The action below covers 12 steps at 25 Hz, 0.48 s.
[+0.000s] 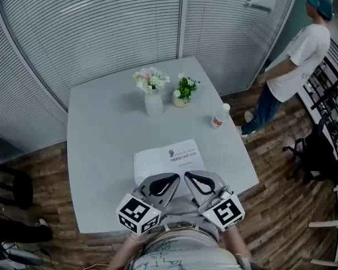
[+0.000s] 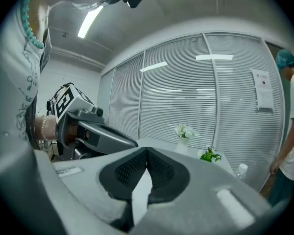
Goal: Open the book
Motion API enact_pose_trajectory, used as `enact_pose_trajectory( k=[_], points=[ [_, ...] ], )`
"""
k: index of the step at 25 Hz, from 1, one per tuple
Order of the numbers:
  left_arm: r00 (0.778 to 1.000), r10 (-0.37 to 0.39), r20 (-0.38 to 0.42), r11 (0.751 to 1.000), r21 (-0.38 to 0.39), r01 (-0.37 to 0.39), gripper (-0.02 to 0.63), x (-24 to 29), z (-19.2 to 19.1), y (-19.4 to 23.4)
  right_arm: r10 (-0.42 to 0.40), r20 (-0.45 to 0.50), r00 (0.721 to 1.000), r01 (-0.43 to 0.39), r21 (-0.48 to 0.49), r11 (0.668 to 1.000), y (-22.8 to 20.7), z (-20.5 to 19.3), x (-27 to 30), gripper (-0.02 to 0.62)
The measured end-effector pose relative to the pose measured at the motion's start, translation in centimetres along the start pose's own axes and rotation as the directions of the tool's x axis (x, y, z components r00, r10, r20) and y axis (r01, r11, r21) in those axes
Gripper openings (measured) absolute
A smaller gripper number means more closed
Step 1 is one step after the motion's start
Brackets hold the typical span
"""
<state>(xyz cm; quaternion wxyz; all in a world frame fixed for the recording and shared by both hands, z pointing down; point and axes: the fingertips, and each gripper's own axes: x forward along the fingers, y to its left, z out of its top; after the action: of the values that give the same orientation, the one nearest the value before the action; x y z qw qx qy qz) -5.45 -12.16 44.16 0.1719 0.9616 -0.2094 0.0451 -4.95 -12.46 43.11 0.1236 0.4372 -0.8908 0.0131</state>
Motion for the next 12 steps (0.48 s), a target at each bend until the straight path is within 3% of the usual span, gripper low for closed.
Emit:
enact_pose_trajectory(
  k=[12],
  points=[
    [1.0, 0.016, -0.008, 1.0, 0.025, -0.016, -0.002, -0.58, 0.19, -0.06, 0.026, -0.016, 1.0, -0.026, -0.013, 1.0, 0.76, 0.15, -0.02, 0.002]
  ],
)
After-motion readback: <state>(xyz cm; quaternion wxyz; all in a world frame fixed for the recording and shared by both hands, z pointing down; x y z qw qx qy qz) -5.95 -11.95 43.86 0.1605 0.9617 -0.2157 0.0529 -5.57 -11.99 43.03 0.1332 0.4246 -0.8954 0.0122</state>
